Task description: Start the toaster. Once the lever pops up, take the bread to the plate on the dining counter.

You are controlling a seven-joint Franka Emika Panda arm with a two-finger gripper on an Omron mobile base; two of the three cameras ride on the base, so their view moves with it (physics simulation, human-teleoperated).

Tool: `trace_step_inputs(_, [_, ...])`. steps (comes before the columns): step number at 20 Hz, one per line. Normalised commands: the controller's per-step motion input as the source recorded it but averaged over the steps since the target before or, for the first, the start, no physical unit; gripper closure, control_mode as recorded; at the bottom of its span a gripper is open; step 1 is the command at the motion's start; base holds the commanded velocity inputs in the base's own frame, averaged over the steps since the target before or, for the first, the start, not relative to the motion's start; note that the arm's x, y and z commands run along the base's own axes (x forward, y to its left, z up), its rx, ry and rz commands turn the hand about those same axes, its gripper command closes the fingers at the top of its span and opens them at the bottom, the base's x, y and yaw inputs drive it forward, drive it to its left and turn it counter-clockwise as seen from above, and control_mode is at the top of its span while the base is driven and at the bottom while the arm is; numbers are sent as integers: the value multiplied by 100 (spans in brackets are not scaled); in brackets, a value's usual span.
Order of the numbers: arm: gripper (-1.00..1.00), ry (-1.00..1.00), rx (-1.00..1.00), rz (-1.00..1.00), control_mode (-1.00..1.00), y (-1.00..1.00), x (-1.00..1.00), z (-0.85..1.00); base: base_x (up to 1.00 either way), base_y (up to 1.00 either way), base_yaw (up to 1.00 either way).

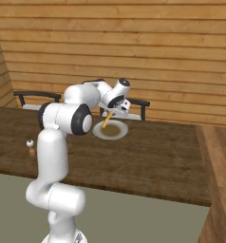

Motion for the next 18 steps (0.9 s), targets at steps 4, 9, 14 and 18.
trace_step_inputs(4, [100, 0, 1, 0, -100, 0, -1, -31, 0, 0, 0])
trace_step_inputs(9, [-100, 0, 0, 0, -100, 0, 0, -14, 0, 0, 0])
trace_step_inputs(14, [-100, -2, 0, 0, -100, -5, -10, 0, 0, 0, 0])
trace_step_inputs(18, [-100, 0, 0, -9, -100, -42, -60, 0, 0, 0, 0])
